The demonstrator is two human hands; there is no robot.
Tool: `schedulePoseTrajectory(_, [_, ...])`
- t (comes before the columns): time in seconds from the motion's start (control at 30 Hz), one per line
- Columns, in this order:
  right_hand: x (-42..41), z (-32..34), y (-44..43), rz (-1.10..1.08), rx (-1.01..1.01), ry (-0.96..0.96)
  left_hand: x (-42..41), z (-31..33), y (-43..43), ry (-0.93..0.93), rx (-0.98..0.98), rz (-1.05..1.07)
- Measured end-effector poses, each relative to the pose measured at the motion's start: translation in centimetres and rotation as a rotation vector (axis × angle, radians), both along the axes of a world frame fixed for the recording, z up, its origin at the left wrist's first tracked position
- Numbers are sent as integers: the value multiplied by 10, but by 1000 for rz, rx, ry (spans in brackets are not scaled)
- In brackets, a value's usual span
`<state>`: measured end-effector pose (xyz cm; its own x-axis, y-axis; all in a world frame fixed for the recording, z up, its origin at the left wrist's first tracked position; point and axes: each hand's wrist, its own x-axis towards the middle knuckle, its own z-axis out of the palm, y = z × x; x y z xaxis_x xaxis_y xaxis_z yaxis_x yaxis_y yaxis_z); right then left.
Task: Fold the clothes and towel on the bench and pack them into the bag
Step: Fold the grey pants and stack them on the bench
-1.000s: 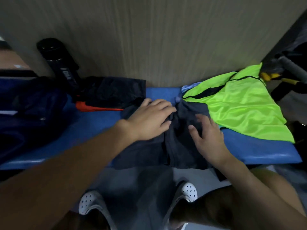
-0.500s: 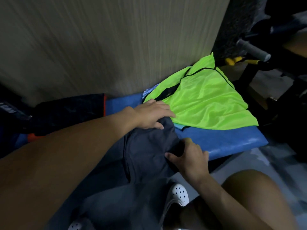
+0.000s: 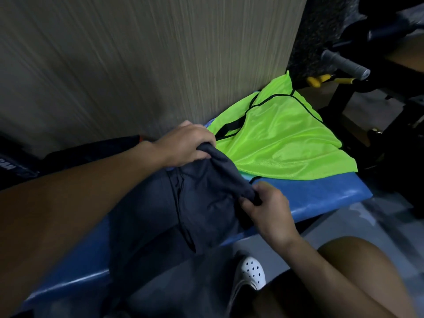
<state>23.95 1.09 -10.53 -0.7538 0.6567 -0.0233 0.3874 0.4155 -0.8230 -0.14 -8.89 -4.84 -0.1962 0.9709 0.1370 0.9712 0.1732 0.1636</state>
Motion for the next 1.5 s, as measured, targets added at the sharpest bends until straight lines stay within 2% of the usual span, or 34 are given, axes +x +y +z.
schedulePoseTrajectory(0.17, [-35, 15, 31, -29, -85, 284, -16, 15, -14, -89, 267, 234])
schedulePoseTrajectory(0.27, [-46, 29, 36, -17, -83, 416, -19, 25, -26, -78, 394, 294])
schedulePoseTrajectory(0.47, [-33, 33, 9, 180, 117, 450, -15, 19, -81, -39, 359, 249])
schedulePoseTrajectory(0.63, [-22, 20, -32, 388, 310, 459, -9, -4, -139, 32, 226, 209])
schedulePoseTrajectory(0.73, [-19, 8, -61, 515, 415, 400, -2, -19, -166, 112, 102, 221])
schedulePoseTrajectory(0.87, [-15, -11, -84, 631, 605, 226, 10, -44, -191, 176, -81, 278])
schedulePoseTrajectory(1.03, [-7, -19, -94, 665, 824, -37, 20, -61, -201, -20, -178, 332])
schedulePoseTrajectory(1.13, [-10, -27, -88, 632, 906, -37, 24, -67, -203, -135, -170, 359])
schedulePoseTrajectory(1.33, [-8, -20, -52, 513, 909, -4, 39, -75, -206, -153, -58, 314])
schedulePoseTrajectory(1.5, [1, -17, -23, 500, 724, -23, 80, -64, -196, 36, 17, 208])
